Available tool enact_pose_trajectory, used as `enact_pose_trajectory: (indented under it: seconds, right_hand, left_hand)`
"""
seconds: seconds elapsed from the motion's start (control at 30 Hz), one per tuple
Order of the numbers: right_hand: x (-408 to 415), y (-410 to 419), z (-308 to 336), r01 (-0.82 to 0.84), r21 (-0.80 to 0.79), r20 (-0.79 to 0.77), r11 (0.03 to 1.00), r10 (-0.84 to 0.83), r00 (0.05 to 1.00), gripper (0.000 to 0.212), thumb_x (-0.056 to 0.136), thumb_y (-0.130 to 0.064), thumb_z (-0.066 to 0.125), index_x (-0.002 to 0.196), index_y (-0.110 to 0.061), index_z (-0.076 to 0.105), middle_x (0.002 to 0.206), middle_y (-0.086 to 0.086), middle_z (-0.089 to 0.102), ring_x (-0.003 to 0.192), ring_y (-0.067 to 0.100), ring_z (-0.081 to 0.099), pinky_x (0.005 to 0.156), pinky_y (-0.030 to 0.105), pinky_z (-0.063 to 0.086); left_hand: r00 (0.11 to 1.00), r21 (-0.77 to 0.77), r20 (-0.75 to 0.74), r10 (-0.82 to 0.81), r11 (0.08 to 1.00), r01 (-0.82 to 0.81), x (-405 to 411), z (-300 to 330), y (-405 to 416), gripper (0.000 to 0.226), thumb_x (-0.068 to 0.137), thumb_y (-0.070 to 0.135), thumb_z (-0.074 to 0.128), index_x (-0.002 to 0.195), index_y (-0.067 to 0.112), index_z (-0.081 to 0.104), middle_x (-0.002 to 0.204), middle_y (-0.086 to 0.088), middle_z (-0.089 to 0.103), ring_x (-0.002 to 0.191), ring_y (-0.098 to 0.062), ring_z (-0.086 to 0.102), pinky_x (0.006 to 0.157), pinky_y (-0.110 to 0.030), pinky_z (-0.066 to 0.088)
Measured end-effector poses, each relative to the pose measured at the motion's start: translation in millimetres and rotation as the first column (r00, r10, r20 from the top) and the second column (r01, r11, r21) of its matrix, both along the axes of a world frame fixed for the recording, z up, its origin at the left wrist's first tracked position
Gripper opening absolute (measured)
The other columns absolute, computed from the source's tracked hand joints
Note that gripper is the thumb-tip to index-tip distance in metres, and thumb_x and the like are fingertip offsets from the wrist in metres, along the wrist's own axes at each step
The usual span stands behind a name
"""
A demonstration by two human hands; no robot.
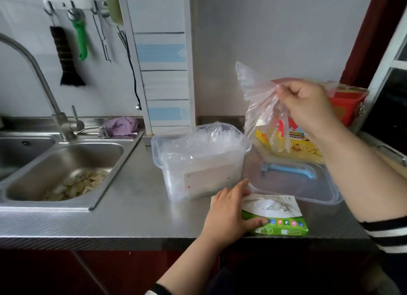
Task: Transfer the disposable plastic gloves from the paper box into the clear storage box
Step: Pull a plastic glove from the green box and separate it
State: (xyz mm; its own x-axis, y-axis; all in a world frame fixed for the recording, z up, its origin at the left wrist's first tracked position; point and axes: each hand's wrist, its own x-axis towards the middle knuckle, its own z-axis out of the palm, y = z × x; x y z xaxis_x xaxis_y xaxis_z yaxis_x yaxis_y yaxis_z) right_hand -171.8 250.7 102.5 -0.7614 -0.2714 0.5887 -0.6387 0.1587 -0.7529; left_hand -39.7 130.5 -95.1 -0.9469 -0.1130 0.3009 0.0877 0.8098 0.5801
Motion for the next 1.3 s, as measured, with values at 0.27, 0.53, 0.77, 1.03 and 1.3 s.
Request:
enact_pose_trajectory:
  seconds: [0.27,0.53,0.77,1.03,1.3]
  right_hand:
    - [21.7,-95.0,-16.8,0.085,0.382,-0.58,0.92,0.168,0.797,0.034,0.095,-0.037,0.047,0.11,-0.019,0.072,0.091,0.002,0.075,0.078,0.026,0.067,0.069,0.035,0.051]
    - [15.6,-145.9,-60.4,-0.339,0.894,0.234,0.294,0.339,0.911,0.056,0.098,-0.054,0.036,0.133,-0.014,0.055,0.138,0.003,0.055,0.127,0.023,0.048,0.111,0.033,0.031]
    - [-1.5,-146.0,-59.9,-0.546,0.679,0.49,0.491,0.25,0.835,0.072,0.092,-0.068,0.021,0.139,-0.021,0.05,0.142,-0.01,0.05,0.129,0.013,0.047,0.118,0.038,0.022]
    - [1.7,-118.8,-54.0,-0.401,0.124,0.285,0.908,0.355,0.89,0.028,0.103,-0.025,0.042,0.111,-0.011,0.065,0.111,0.007,0.07,0.101,0.014,0.065,0.095,0.031,0.051]
    - [26.6,-28.1,-63.5,-0.282,-0.286,0.249,0.916,0.355,0.901,0.022,0.1,-0.016,0.048,0.087,-0.012,0.064,0.061,-0.002,0.066,0.057,0.012,0.062,0.058,0.024,0.053]
  left_hand:
    - [1.0,0.013,-0.013,-0.005,1.0,0.005,1.5,5.2,-1.4,0.096,0.072,0.063,0.07,0.148,0.024,0.026,0.132,0.012,0.053,0.121,-0.013,0.042,0.109,-0.028,0.023]
    - [1.0,0.049,0.011,-0.017,0.999,0.017,4.3,8.1,-2.6,0.107,0.06,0.083,0.046,0.148,0.026,0.025,0.133,0.012,0.052,0.123,-0.012,0.042,0.106,-0.023,0.02]
    - [1.0,0.044,0.0,-0.01,0.999,0.01,3.7,8.1,-3.9,0.095,0.074,0.063,0.07,0.148,0.027,0.025,0.134,0.013,0.052,0.124,-0.011,0.04,0.109,-0.025,0.02]
    - [1.0,0.031,-0.005,0.006,1.0,-0.006,1.5,5.2,-3.5,0.095,0.073,0.062,0.071,0.148,0.028,0.025,0.132,0.015,0.052,0.123,-0.009,0.041,0.108,-0.023,0.022]
    - [0.999,0.061,-0.039,0.016,0.998,-0.013,0.1,3.8,-2.9,0.094,0.07,0.063,0.072,0.146,0.029,0.028,0.128,0.018,0.055,0.123,-0.008,0.043,0.109,-0.029,0.028]
